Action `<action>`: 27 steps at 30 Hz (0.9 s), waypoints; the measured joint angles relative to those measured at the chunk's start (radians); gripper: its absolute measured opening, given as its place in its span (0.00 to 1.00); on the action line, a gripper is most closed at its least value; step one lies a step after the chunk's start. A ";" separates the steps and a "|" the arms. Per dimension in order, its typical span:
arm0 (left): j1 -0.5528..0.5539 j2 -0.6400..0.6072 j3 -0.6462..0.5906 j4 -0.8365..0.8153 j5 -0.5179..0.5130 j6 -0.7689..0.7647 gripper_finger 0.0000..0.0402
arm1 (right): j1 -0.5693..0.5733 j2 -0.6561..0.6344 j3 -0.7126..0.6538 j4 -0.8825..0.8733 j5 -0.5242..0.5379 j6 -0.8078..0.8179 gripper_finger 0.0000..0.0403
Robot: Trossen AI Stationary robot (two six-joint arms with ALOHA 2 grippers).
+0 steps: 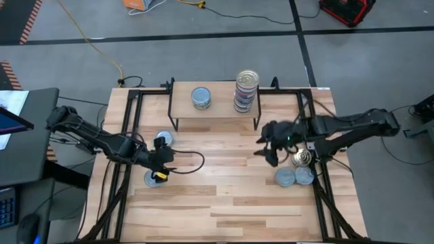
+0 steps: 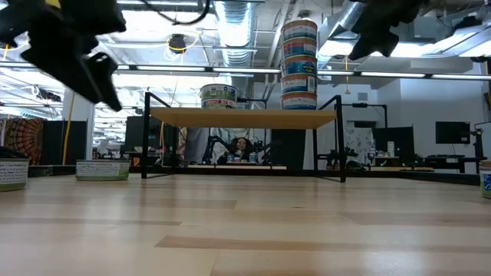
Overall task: Stack canned seafood by type on shelf
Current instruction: Move the green tuna can to the center of the table
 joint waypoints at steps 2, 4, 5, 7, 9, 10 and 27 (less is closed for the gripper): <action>-0.001 -0.001 0.000 -0.058 -0.001 -0.054 0.72 | 0.062 0.014 -0.007 0.007 0.076 0.030 0.69; -0.001 0.000 0.000 -0.117 -0.002 -0.103 0.72 | 0.119 0.029 -0.022 0.051 0.150 0.054 0.69; -0.001 0.000 0.000 -0.141 -0.005 -0.130 0.72 | 0.142 0.040 -0.034 0.074 0.184 0.061 0.69; -0.001 0.000 0.000 -0.187 -0.038 -0.185 0.72 | 0.184 0.063 -0.053 0.133 0.227 0.075 0.69; -0.001 0.000 0.000 -0.211 -0.097 -0.249 0.72 | 0.217 0.095 -0.058 0.186 0.260 0.077 0.69; -0.001 0.000 0.000 -0.216 -0.128 -0.271 0.72 | 0.232 0.112 -0.058 0.216 0.279 0.076 0.69; 0.193 0.230 0.000 -0.268 -0.171 -0.153 0.67 | 0.335 0.415 -0.060 0.575 0.352 0.024 0.69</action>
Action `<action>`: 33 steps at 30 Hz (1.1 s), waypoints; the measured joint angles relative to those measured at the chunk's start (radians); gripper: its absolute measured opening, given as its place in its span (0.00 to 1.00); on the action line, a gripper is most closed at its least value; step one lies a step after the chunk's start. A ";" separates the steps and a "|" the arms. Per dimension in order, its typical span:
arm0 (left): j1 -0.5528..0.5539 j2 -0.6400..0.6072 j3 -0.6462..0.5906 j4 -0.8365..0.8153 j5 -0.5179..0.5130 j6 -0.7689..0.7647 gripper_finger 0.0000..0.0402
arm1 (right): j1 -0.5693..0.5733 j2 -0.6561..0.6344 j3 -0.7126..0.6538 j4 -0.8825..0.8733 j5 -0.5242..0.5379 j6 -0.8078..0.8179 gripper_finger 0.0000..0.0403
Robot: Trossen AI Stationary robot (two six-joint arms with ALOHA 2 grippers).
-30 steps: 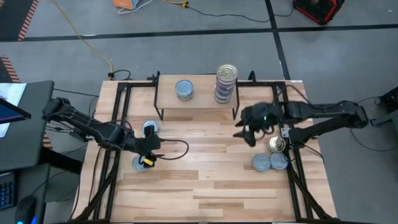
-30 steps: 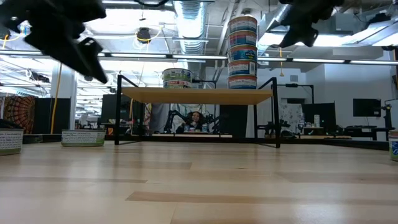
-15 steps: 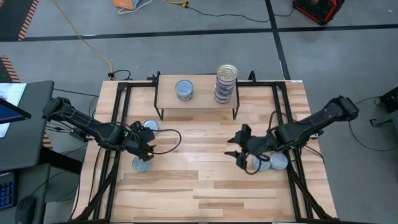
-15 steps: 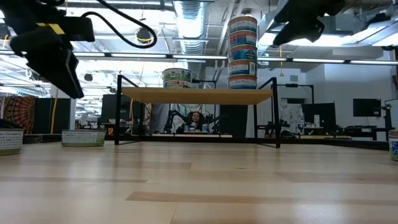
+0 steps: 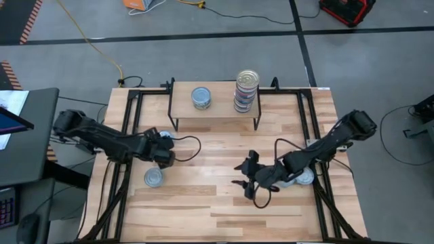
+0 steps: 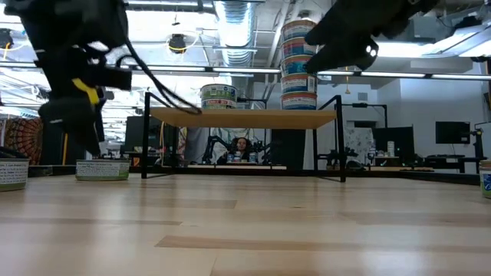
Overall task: Stack canned seafood by type on shelf
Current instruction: Move the green tuna can to the center of the table
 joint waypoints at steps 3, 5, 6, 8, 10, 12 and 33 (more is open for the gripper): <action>0.052 0.029 0.000 0.008 0.013 0.055 0.66 | 0.012 0.006 0.000 0.014 -0.003 0.000 0.69; 0.084 0.042 -0.001 0.031 0.033 0.108 0.66 | 0.015 0.006 0.000 0.028 -0.003 0.000 0.69; 0.099 0.047 -0.007 0.052 0.045 0.138 0.66 | 0.017 0.006 0.000 0.034 -0.003 -0.001 0.69; 0.128 0.048 -0.030 0.115 0.089 0.199 0.66 | 0.017 0.006 0.000 0.047 -0.003 -0.007 0.69; 0.160 0.048 -0.063 0.190 0.154 0.251 0.65 | 0.018 0.006 0.000 0.054 -0.003 -0.008 0.69; 0.184 0.045 -0.091 0.256 0.181 0.275 0.65 | 0.018 0.006 0.000 0.053 -0.003 -0.008 0.69; 0.009 0.050 -0.109 0.982 0.468 0.423 0.65 | 0.010 0.006 0.000 0.046 -0.004 -0.009 0.69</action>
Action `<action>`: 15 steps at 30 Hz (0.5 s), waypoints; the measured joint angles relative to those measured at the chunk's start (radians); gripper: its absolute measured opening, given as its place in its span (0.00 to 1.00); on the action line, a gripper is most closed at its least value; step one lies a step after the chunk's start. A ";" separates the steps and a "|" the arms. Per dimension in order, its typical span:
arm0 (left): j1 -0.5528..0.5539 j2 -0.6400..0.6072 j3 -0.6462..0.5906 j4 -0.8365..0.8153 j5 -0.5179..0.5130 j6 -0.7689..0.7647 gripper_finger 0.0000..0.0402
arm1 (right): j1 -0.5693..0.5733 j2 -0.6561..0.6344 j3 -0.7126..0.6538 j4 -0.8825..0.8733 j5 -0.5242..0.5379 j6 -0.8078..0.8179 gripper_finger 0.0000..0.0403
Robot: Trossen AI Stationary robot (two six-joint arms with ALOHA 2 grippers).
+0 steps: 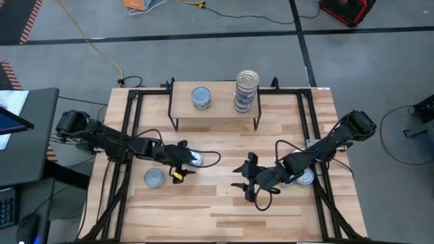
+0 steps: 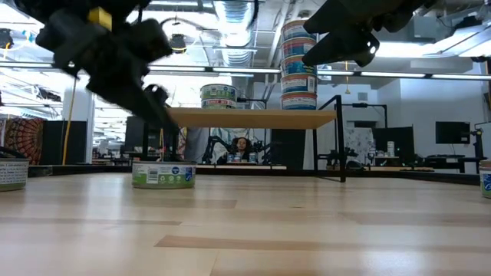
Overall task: Stack canned seafood by type on shelf
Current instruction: Move the green tuna can to the center of the table, then stack the green tuna can on top of the green tuna can on the shelf
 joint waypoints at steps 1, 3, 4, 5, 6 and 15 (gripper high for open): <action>-0.003 0.000 0.000 0.034 0.000 0.008 0.65 | -0.002 0.000 0.000 0.000 0.000 0.000 0.69; -0.012 -0.001 0.001 0.091 0.014 0.006 0.65 | -0.002 0.000 0.000 -0.003 -0.001 0.005 0.69; -0.016 -0.004 0.009 0.094 0.026 -0.008 0.65 | -0.002 0.000 0.000 -0.008 -0.002 0.005 0.69; -0.021 -0.006 0.027 0.072 0.035 -0.025 0.65 | -0.002 0.000 0.000 -0.011 -0.003 0.006 0.69; -0.027 -0.007 0.057 0.026 0.033 -0.047 0.65 | -0.002 0.000 0.000 -0.011 -0.003 0.005 0.69; -0.099 0.148 0.416 -0.520 -0.105 -0.104 0.65 | -0.023 0.000 0.000 -0.008 -0.004 0.007 0.69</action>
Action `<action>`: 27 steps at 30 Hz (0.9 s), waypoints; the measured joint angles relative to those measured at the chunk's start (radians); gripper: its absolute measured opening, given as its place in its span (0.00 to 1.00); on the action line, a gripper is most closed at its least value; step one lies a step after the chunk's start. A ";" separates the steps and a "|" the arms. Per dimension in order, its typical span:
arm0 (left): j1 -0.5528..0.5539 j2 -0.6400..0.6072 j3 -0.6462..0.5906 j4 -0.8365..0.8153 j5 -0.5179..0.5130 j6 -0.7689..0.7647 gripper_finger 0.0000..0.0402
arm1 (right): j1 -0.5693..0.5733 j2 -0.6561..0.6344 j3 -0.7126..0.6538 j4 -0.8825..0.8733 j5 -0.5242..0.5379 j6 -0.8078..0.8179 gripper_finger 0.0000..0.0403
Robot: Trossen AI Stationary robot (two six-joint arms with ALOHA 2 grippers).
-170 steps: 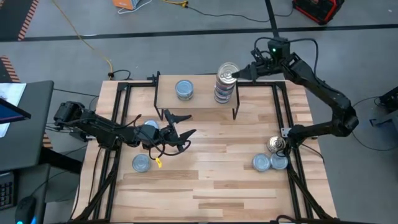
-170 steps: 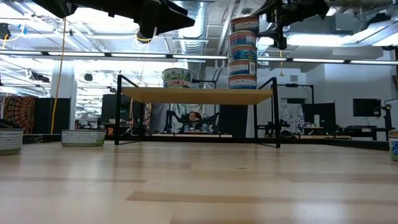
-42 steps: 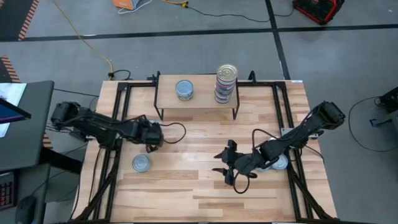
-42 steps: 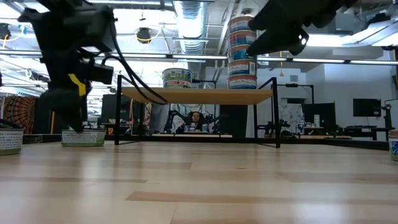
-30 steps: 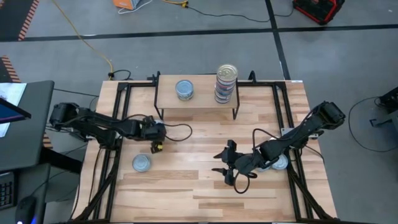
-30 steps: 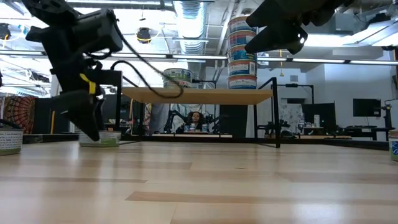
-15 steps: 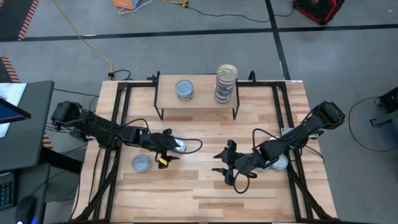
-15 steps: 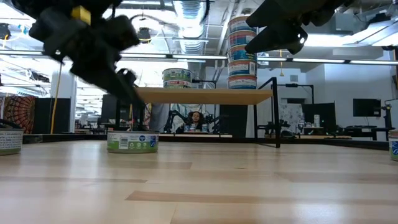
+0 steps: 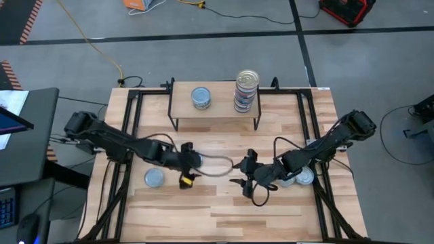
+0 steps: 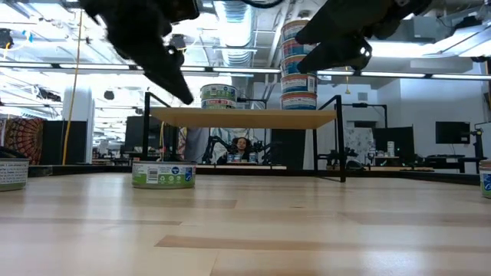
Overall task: Stack canned seafood by type on shelf
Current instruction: Stack the green tuna can on top of the green tuna can on the shelf
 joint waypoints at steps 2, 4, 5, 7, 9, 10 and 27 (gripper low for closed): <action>-0.014 0.041 0.051 -0.134 0.007 0.014 0.65 | 0.014 0.000 0.000 -0.002 -0.001 0.000 0.69; -0.027 0.074 0.078 -0.243 -0.006 0.008 0.65 | 0.028 0.000 0.000 -0.008 -0.002 0.000 0.69; -0.033 0.088 0.087 -0.276 -0.016 0.001 0.65 | 0.034 0.000 0.000 -0.013 -0.003 -0.001 0.69; -0.044 0.100 0.094 -0.310 -0.019 -0.018 0.65 | 0.039 0.000 0.000 -0.019 -0.002 -0.001 0.69; -0.056 0.100 0.095 -0.325 -0.019 -0.034 0.65 | 0.039 0.000 0.000 -0.025 -0.002 0.001 0.69; -0.062 0.099 0.095 -0.326 -0.019 -0.047 0.65 | 0.038 0.000 0.000 -0.025 -0.002 0.001 0.69; -0.231 0.275 0.096 -0.353 -0.433 0.170 0.65 | 0.027 0.000 0.000 -0.005 0.000 0.001 0.69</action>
